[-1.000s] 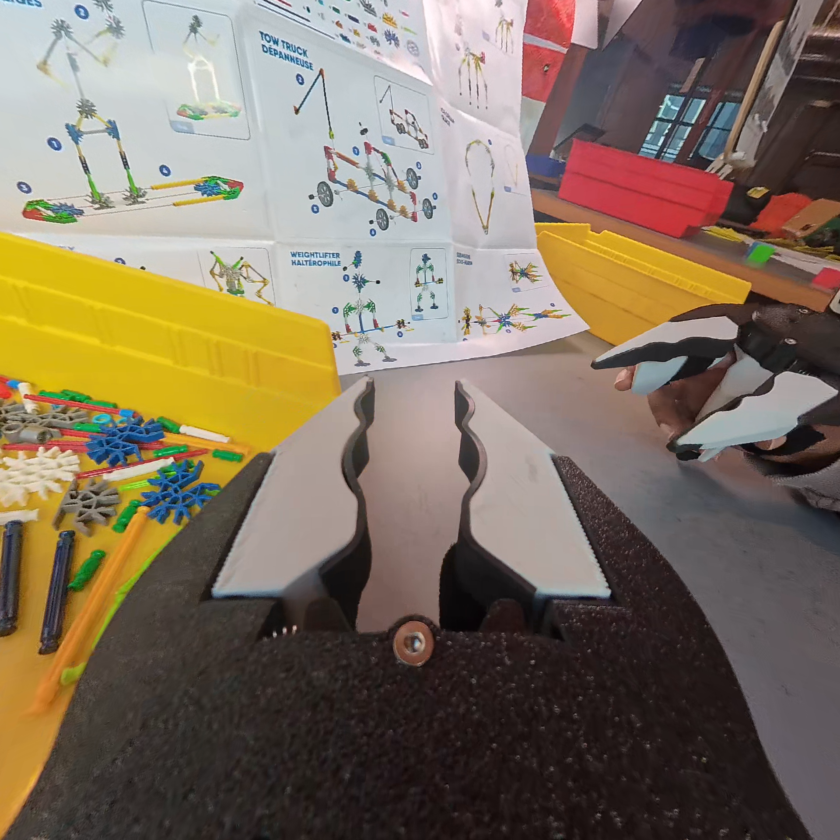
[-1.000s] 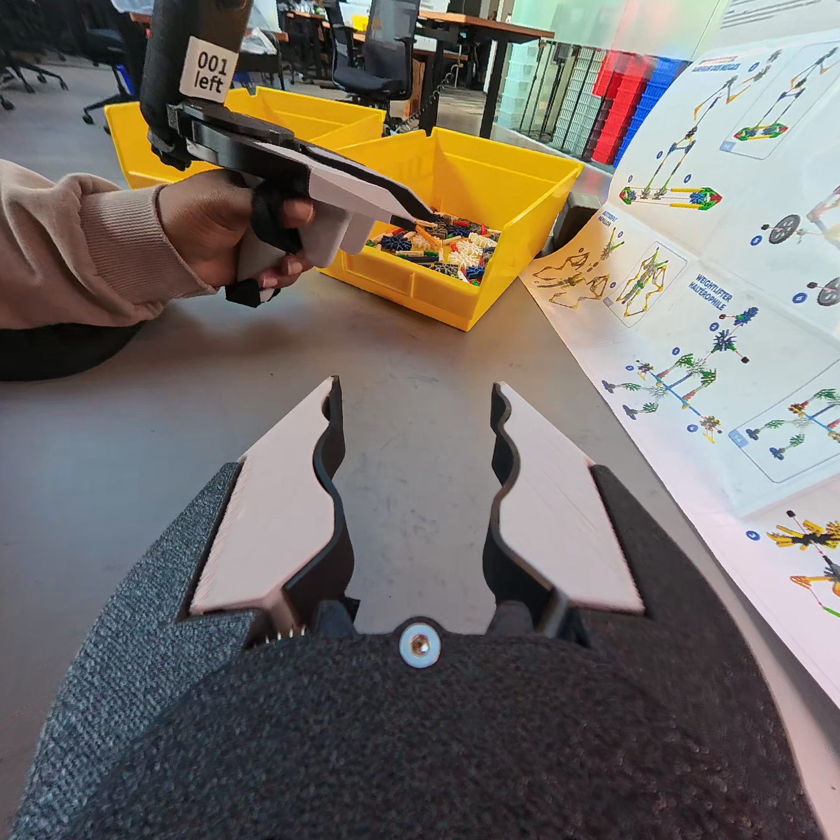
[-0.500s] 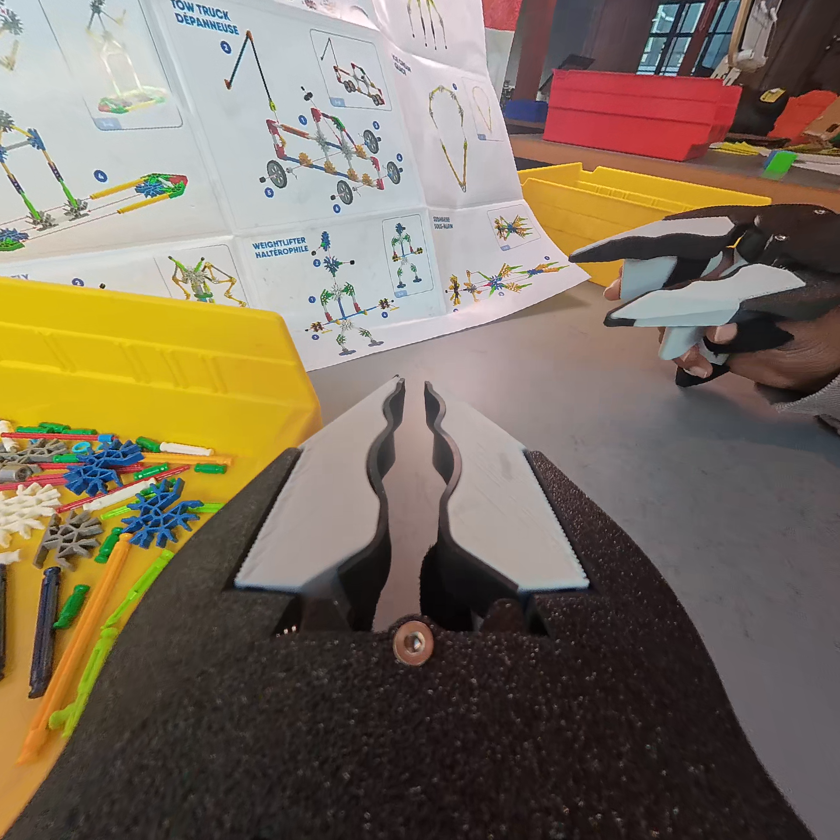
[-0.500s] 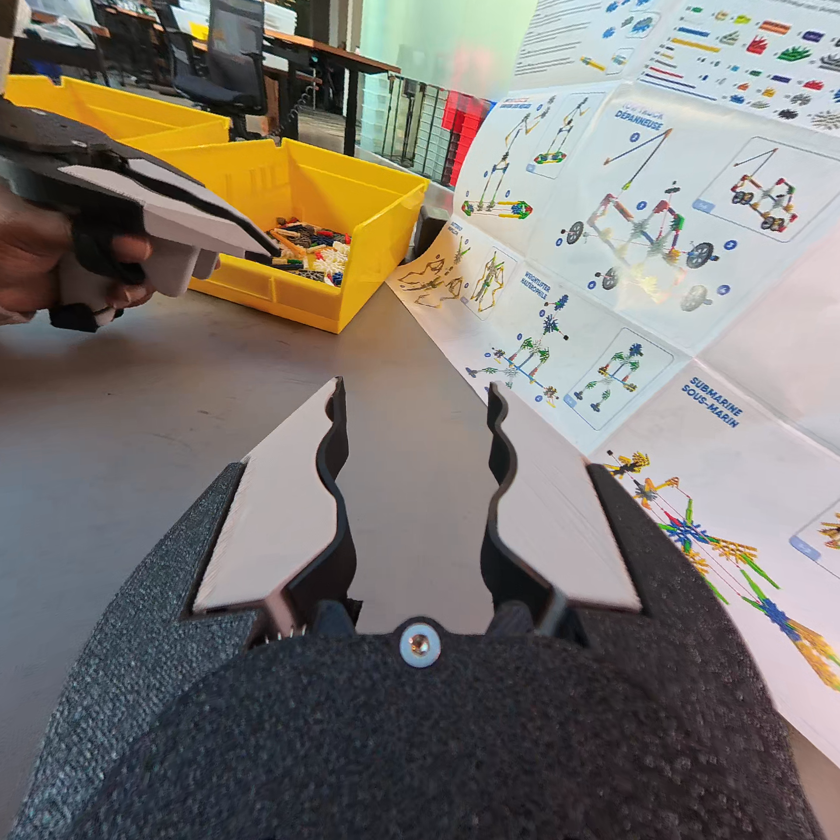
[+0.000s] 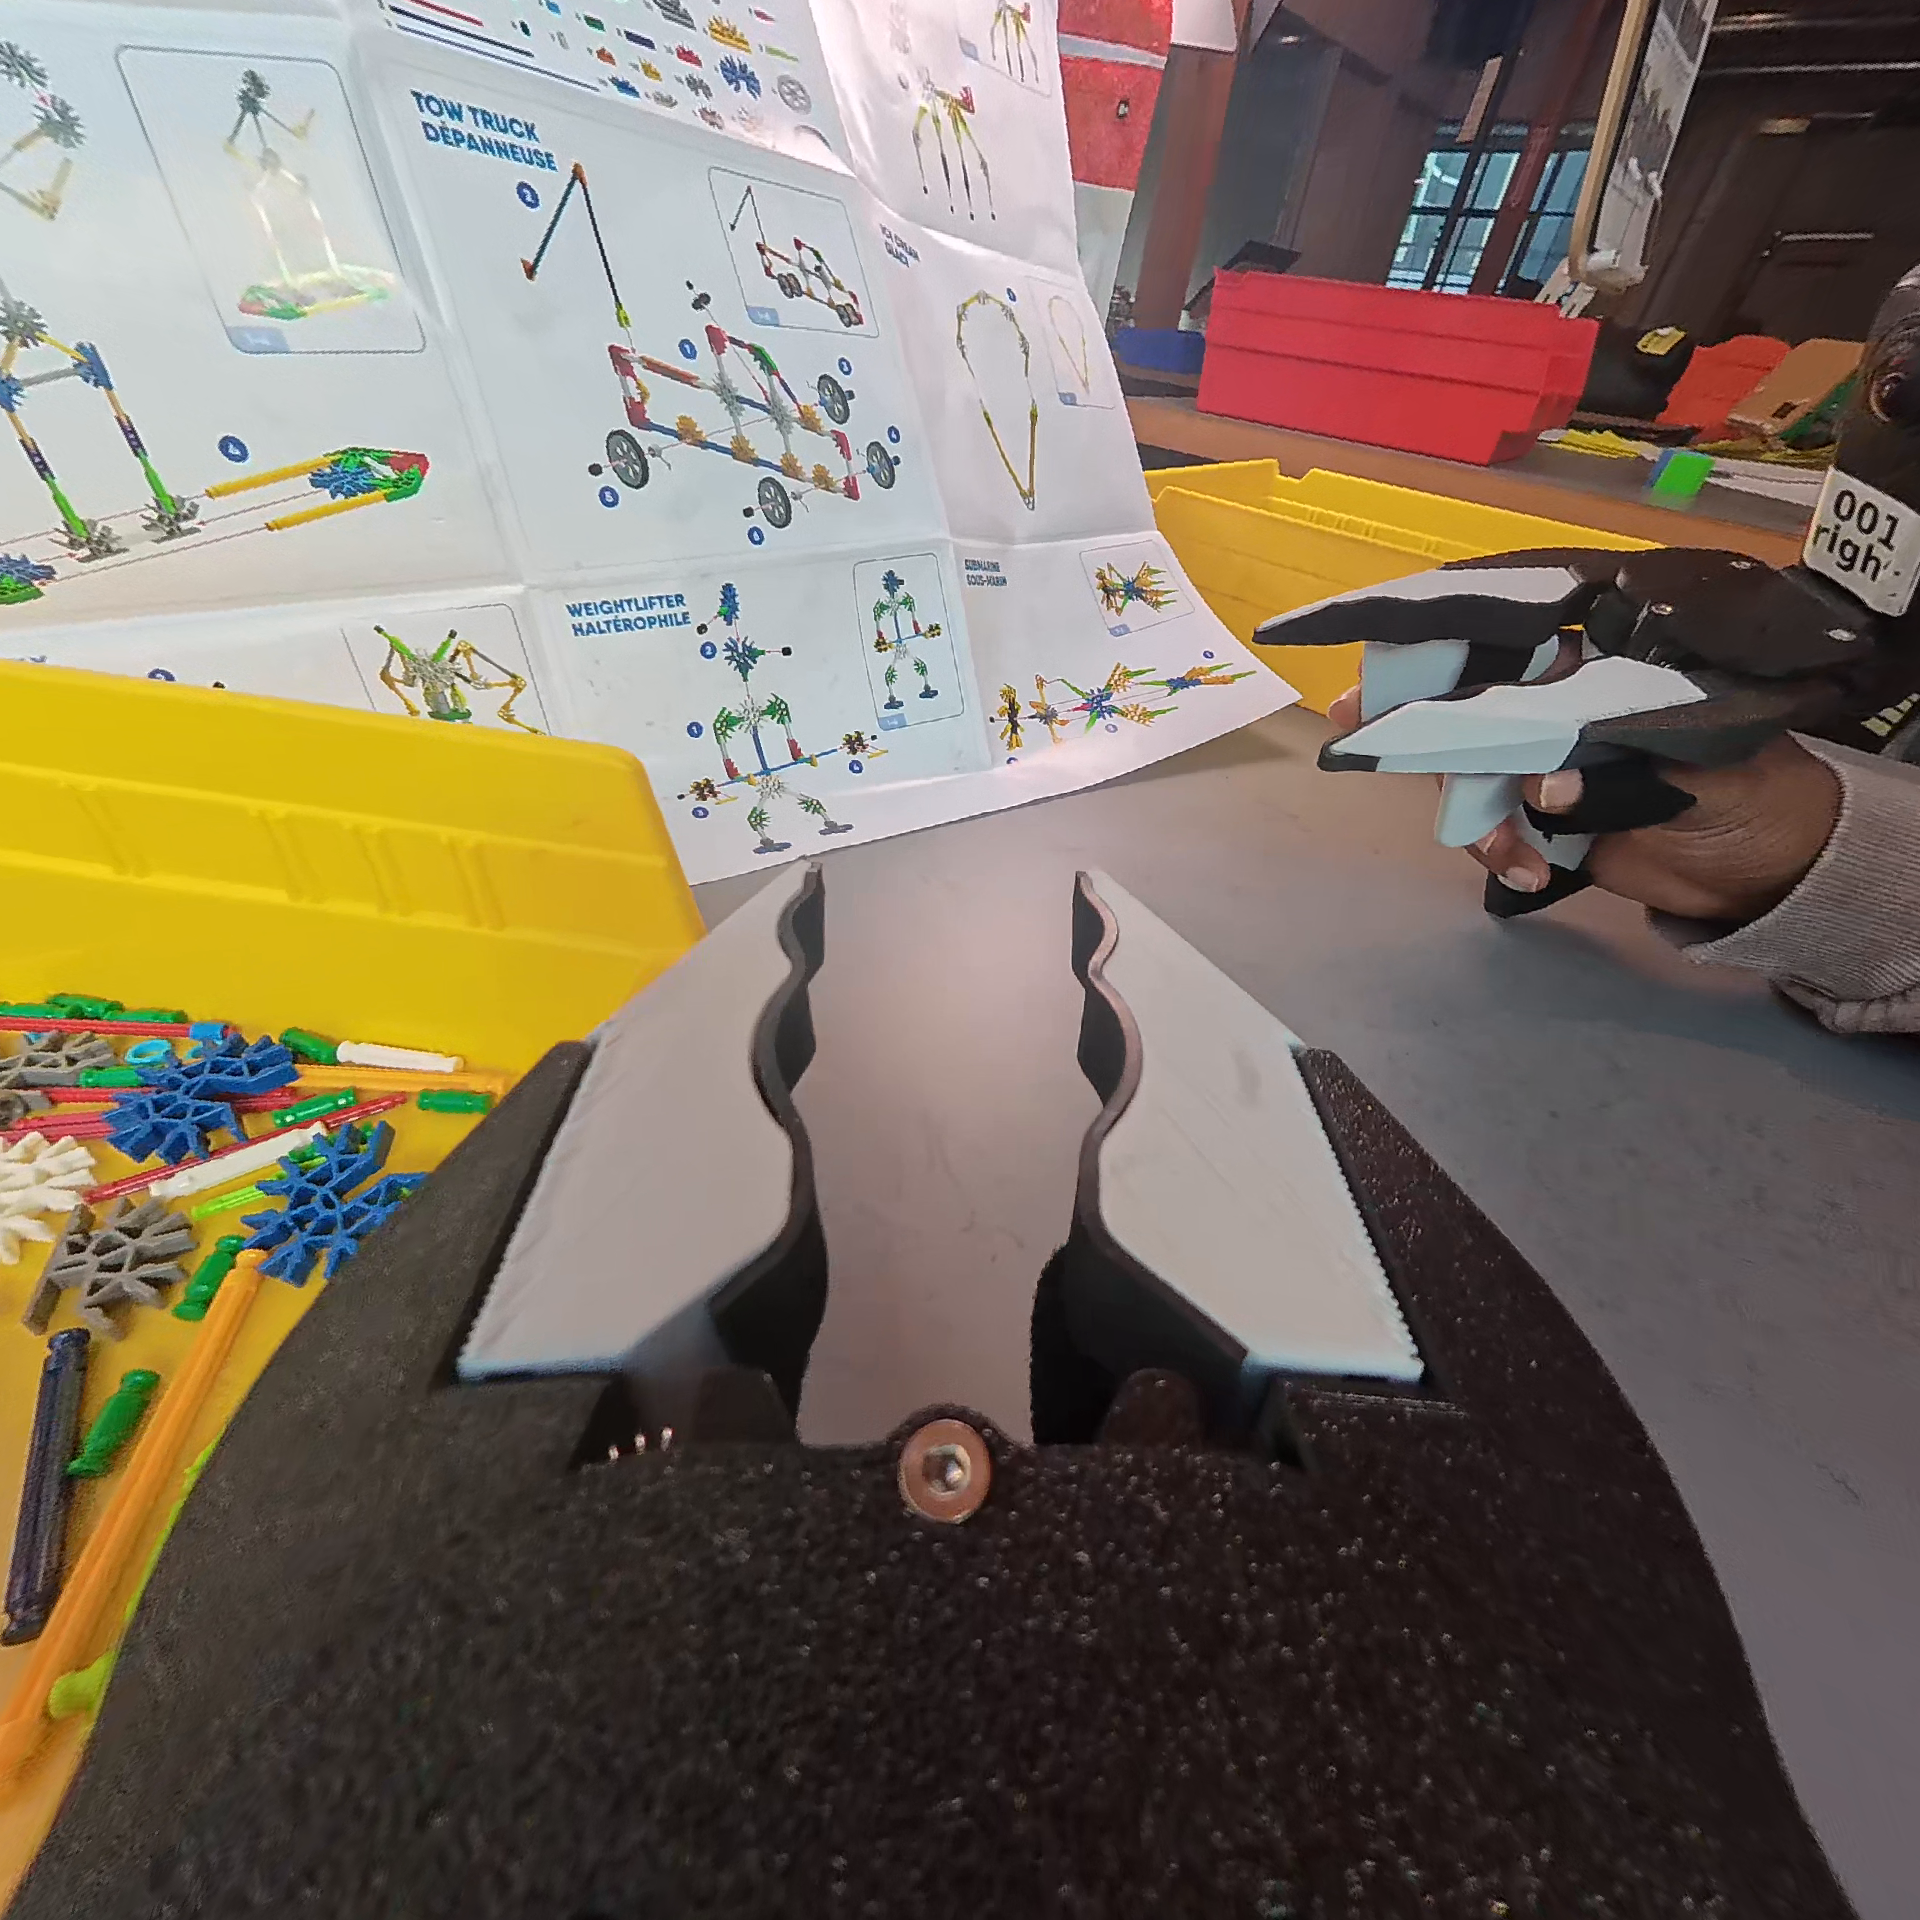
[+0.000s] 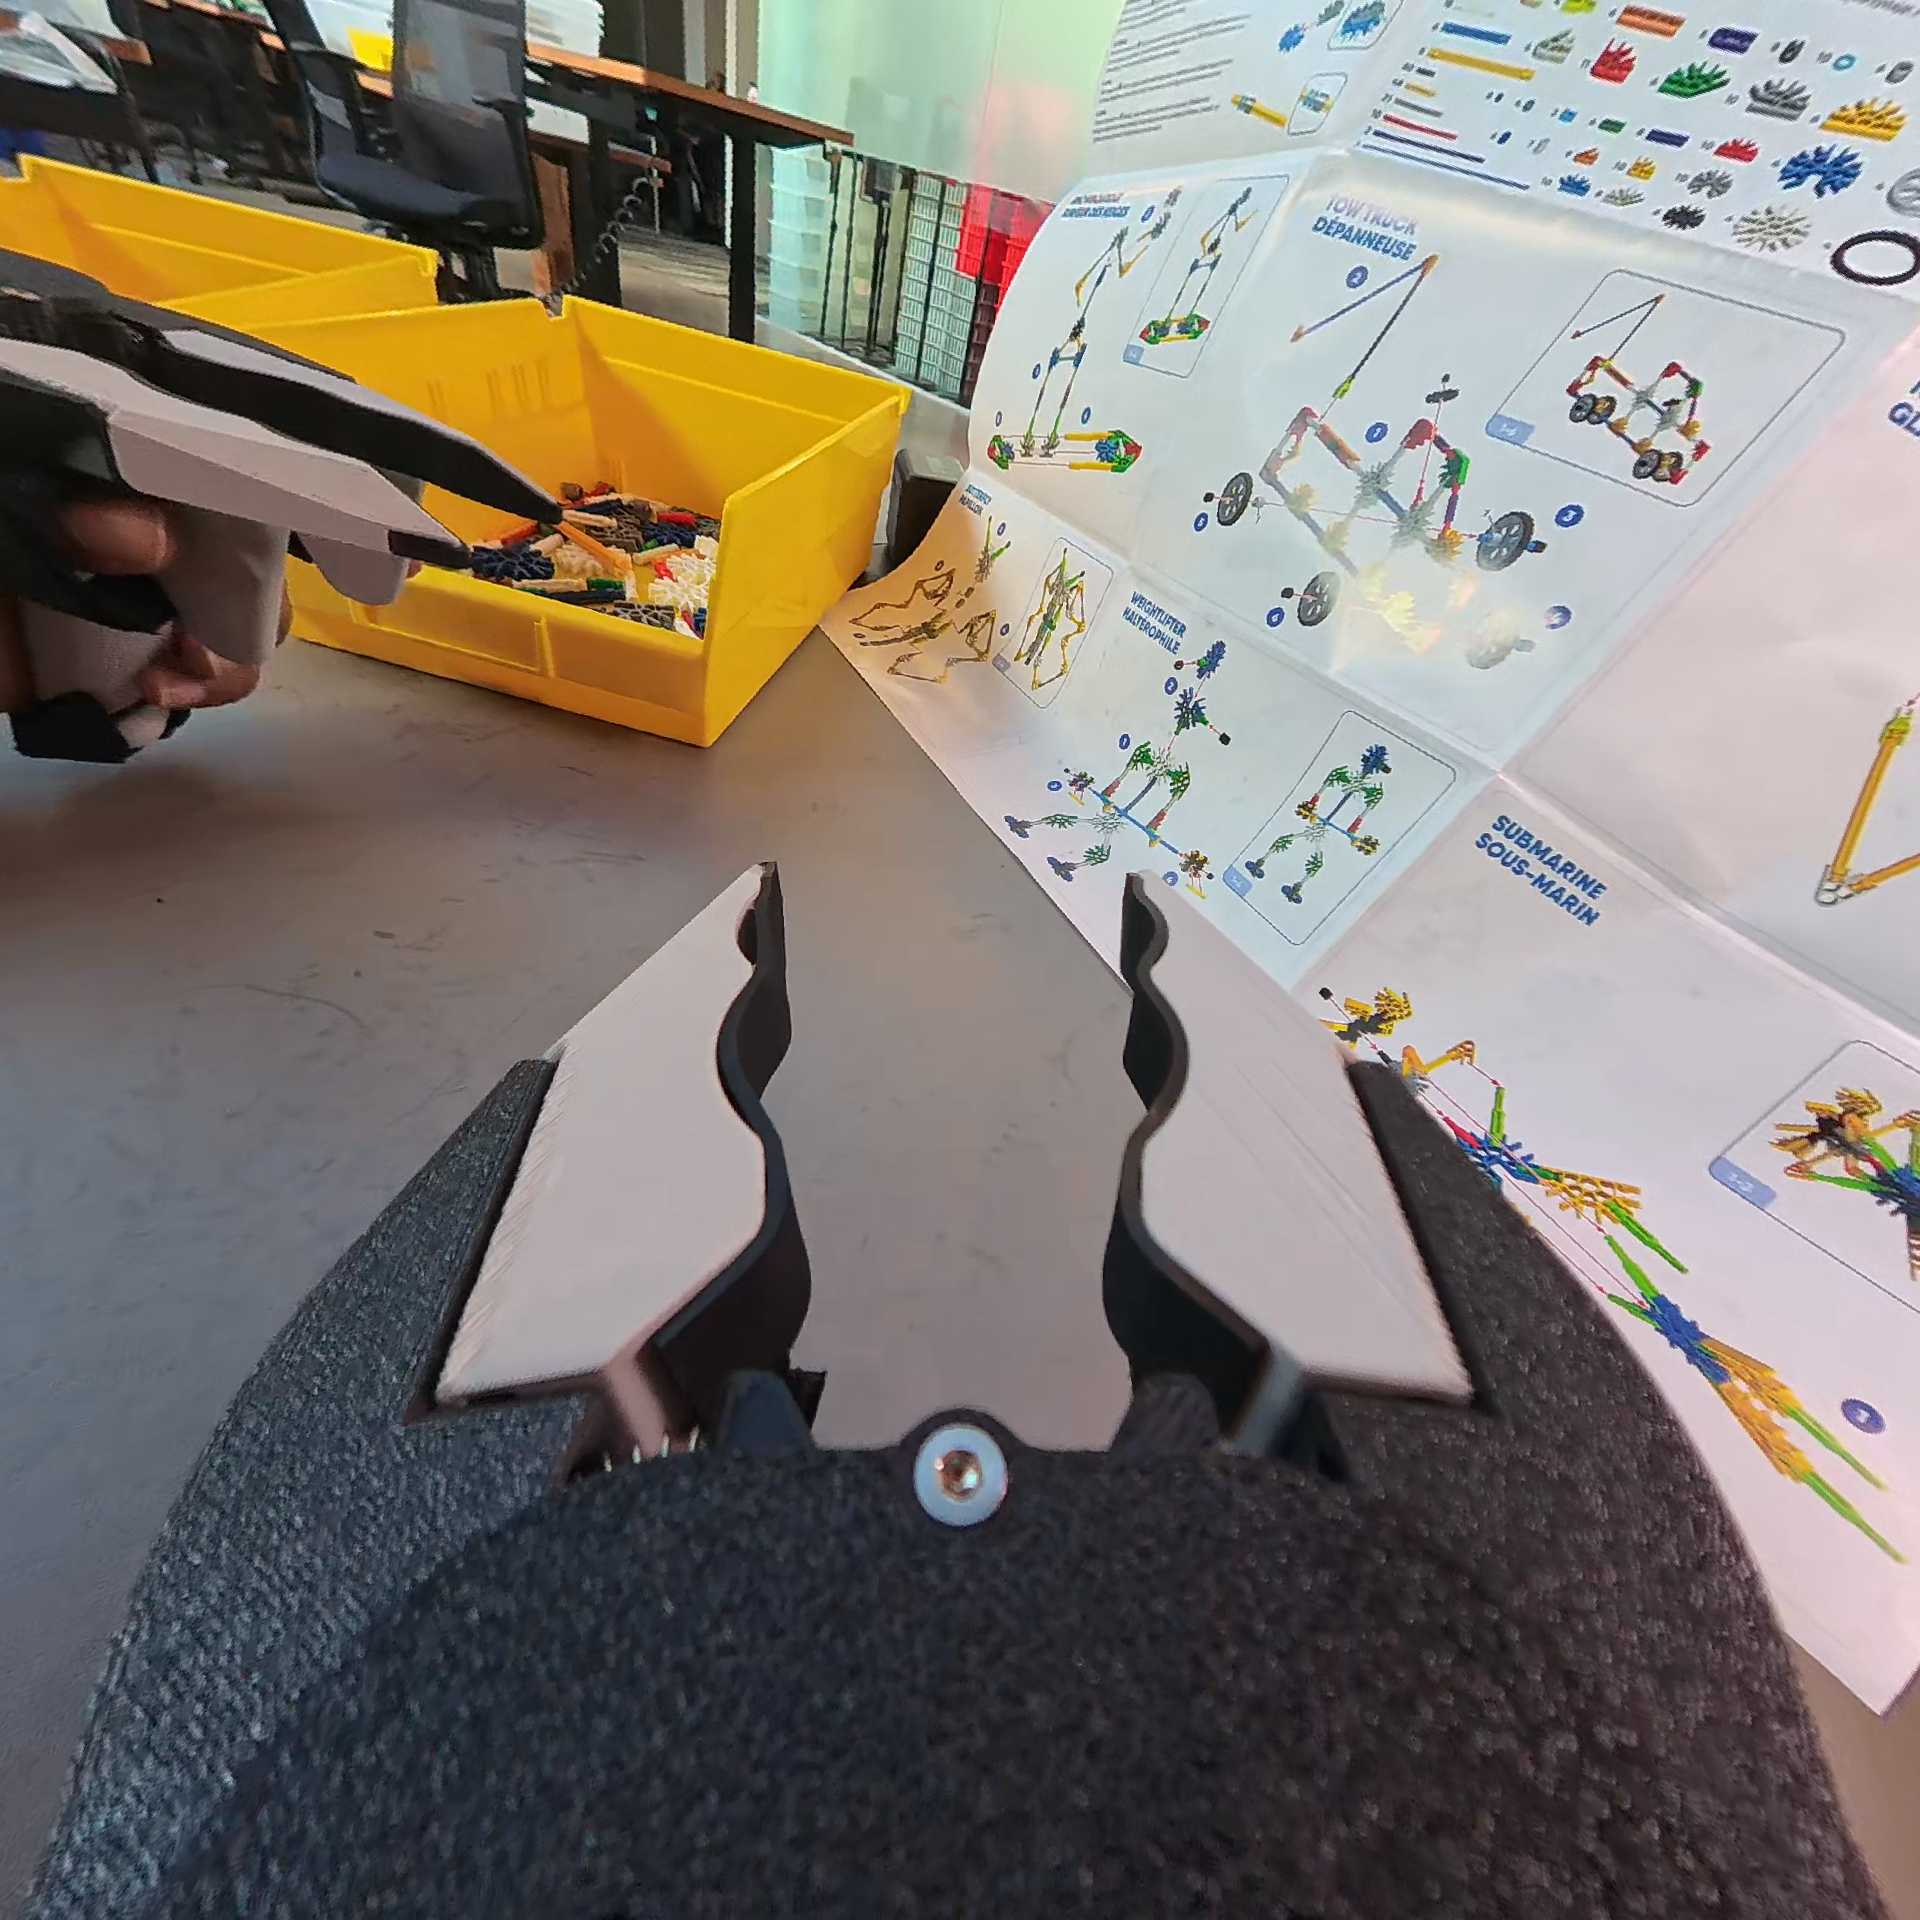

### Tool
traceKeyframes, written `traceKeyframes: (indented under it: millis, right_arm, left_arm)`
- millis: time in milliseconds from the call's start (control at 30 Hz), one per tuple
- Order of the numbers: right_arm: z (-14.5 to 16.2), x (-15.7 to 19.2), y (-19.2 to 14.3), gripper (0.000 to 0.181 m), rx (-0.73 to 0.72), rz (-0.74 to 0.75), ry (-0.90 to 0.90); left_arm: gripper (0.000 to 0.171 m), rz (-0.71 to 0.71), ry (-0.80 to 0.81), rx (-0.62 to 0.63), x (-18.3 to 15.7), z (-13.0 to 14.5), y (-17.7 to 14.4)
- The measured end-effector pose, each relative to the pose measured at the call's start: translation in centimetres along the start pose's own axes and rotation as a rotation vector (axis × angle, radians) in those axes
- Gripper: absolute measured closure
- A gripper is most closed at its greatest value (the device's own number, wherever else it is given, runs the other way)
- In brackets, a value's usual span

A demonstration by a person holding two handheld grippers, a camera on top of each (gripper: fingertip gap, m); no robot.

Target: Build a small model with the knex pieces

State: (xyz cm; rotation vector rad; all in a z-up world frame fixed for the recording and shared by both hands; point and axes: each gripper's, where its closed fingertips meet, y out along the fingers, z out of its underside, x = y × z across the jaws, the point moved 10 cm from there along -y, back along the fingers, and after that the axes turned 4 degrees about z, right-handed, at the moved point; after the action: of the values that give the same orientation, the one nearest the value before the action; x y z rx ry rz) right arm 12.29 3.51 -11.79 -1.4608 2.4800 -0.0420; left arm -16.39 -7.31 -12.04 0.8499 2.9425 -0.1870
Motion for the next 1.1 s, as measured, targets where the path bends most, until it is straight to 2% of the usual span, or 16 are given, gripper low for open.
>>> traceKeyframes:
  millis: [333,467,633,733,1100]
  right_arm:
    - [0.0,-0.3,-0.3,0.117,-0.011,-0.021,0.036]
    - [0.0,-0.2,-0.2,0.116,-0.009,-0.036,0.028]
    - [0.0,0.2,-0.3,0.129,-0.014,-0.088,0.011]
    - [0.0,0.3,-0.3,0.131,-0.017,-0.092,0.000]
    - [0.1,-0.7,-0.3,0.118,-0.019,-0.037,0.076]
  left_arm:
    - [0.128,-0.052,0.044,-0.060,0.2,-0.4,-0.4]
    - [0.126,-0.067,0.032,-0.046,0.2,-0.5,-0.4]
    - [0.127,-0.041,-0.024,-0.036,0.5,-0.4,-0.4]
    - [0.127,-0.045,-0.051,-0.040,0.8,-0.4,-0.5]
    - [0.126,-0.106,-0.083,-0.009,2.0,-0.1,-0.9]
